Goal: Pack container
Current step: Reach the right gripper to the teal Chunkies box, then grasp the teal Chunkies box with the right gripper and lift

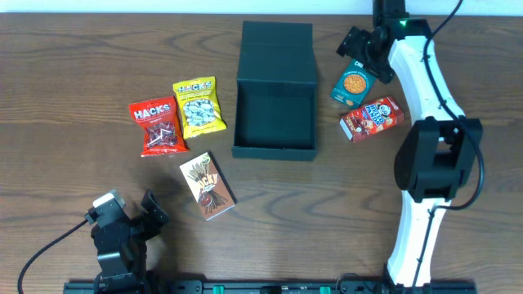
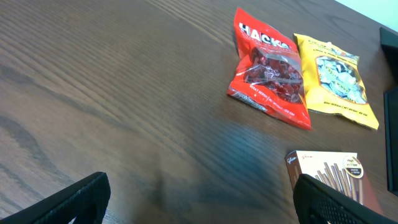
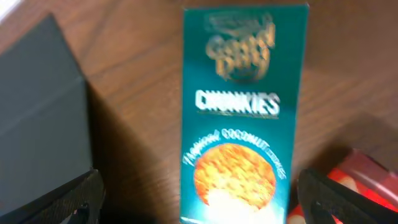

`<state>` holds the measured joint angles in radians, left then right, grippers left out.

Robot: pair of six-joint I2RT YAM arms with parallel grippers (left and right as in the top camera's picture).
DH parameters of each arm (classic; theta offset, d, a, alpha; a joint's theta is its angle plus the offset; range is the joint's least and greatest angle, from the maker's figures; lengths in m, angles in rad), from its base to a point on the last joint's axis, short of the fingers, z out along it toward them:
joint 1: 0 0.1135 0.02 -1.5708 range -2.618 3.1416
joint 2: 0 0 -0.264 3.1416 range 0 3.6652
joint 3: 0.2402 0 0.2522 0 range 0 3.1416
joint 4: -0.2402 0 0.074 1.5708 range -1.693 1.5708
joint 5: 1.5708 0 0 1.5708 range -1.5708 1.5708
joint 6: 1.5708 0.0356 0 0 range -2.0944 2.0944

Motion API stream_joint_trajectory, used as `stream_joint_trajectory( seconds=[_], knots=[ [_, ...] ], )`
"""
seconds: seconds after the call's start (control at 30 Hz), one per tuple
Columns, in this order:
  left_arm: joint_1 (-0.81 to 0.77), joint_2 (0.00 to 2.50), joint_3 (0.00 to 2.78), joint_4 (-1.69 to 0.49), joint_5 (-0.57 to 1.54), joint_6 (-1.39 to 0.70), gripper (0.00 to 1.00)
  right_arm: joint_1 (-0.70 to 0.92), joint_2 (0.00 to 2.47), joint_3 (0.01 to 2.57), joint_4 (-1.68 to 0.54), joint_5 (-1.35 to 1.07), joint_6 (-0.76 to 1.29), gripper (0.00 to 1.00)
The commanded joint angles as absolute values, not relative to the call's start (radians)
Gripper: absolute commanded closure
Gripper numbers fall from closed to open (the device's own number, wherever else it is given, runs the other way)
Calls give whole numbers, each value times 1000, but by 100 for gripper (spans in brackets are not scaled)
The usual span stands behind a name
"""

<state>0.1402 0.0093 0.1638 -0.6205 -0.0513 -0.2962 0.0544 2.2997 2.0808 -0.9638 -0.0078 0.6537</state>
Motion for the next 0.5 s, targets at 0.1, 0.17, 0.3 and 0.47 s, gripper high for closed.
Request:
stream_joint_trajectory(
  seconds=[0.1,0.17,0.3,0.47],
  knots=[
    [135,4,154,-619,-51,-307,5,45,2358,2099,-1009,15,764,1],
    [135,4,154,-619,-51,-307,5,44,2368,2098,-1013,15,770,1],
    [135,4,154,-619,-51,-307,5,44,2382,2098,-1008,17,770,1],
    [135,4,154,-619,-51,-307,5,42,2412,2097,-1010,19,762,1]
  ],
)
